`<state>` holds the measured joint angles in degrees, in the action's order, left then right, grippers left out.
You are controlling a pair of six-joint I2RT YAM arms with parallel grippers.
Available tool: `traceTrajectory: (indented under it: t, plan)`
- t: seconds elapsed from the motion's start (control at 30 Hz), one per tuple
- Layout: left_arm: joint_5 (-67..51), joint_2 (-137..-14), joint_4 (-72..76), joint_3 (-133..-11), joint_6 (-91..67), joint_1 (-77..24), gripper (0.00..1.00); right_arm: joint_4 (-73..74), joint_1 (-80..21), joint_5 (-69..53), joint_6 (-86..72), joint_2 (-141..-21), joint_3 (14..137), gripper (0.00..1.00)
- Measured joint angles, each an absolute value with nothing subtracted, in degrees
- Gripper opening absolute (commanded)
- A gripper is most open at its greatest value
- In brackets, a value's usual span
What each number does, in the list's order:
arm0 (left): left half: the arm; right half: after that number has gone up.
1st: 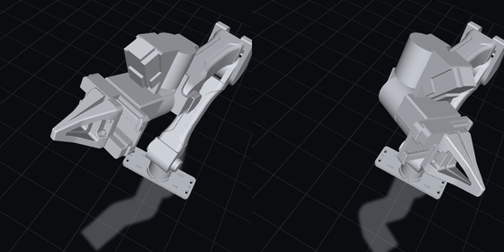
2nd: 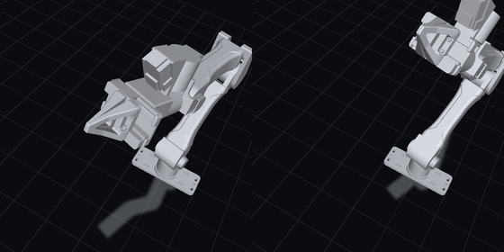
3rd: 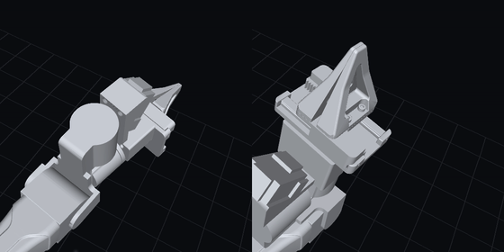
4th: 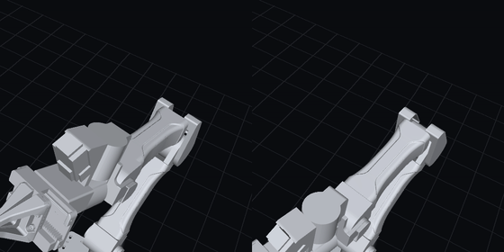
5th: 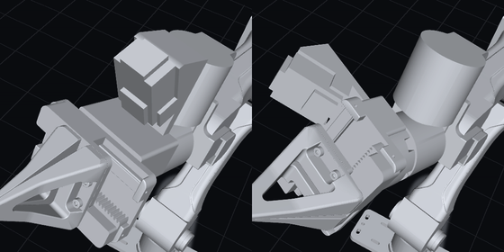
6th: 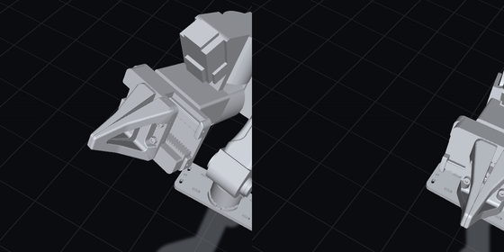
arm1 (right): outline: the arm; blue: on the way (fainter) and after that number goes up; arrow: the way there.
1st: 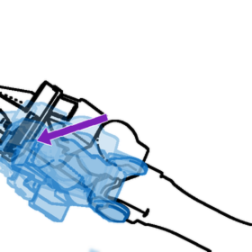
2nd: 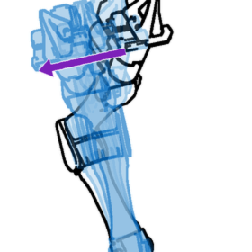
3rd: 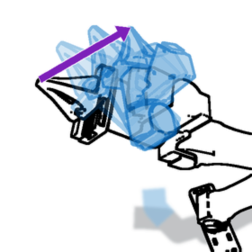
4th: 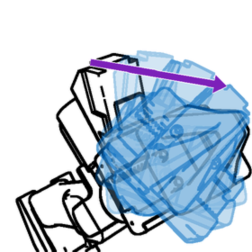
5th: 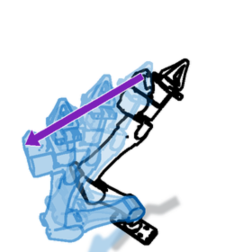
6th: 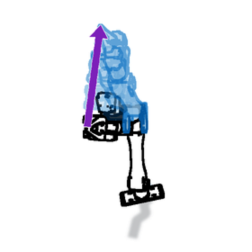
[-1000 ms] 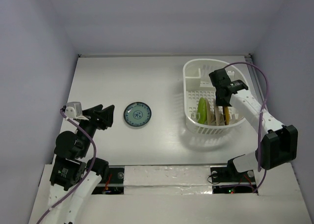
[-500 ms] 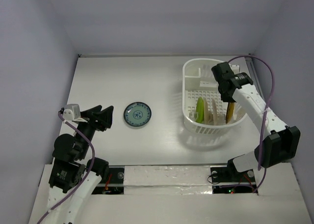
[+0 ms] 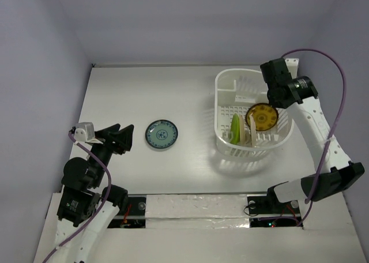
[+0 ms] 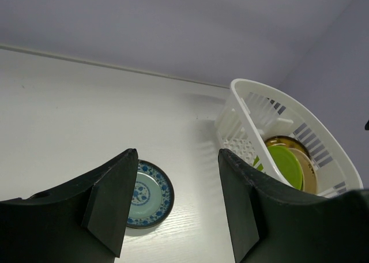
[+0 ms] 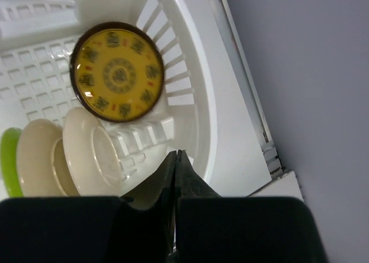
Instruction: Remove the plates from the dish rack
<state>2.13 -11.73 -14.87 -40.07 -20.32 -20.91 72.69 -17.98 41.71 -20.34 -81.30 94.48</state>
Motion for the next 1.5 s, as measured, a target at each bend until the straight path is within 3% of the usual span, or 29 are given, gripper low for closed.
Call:
traceTrajectory:
  t: [0.3, 0.43, 0.6, 0.63, 0.73, 0.8, 1.03, 1.4, 1.5]
  plan:
    - [2.13, -11.73, -14.87, -40.07, -20.47, -20.91, 0.55, 68.1, -17.98, 39.31, -19.75, -75.81, 91.77, 0.0]
    - [2.11, -11.73, -14.87, -40.07, -20.47, -20.91, 0.55, 64.58, -17.93, 36.51, -19.31, -79.59, 87.35, 0.1]
    - [2.11, -11.75, -14.87, -40.07, -20.47, -20.91, 0.56, 57.36, -17.65, 29.76, -18.76, -85.97, 85.14, 0.32]
    - [2.11, -11.75, -14.87, -40.07, -20.47, -20.97, 0.56, 55.92, -17.65, 28.05, -18.85, -86.19, 84.4, 0.42]
    - [2.02, -11.75, -14.87, -40.07, -20.47, -21.37, 0.56, 52.1, -17.65, 23.46, -18.83, -84.38, 81.62, 0.58]
    - [1.98, -11.75, -14.87, -40.07, -20.47, -21.39, 0.56, 51.09, -17.65, 21.43, -18.68, -81.73, 79.4, 0.62]
    - [1.98, -11.77, -14.87, -40.07, -20.47, -21.39, 0.57, 50.68, -18.46, 19.46, -18.83, -74.91, 74.15, 0.6]
    - [1.98, -11.77, -14.87, -40.07, -20.47, -21.39, 0.57, 50.89, -19.22, 18.0, -18.83, -77.12, 70.22, 0.57]
    - [1.96, -11.77, -14.87, -40.07, -20.47, -21.39, 0.57, 50.96, -19.22, 18.55, -18.85, -77.95, 70.22, 0.5]
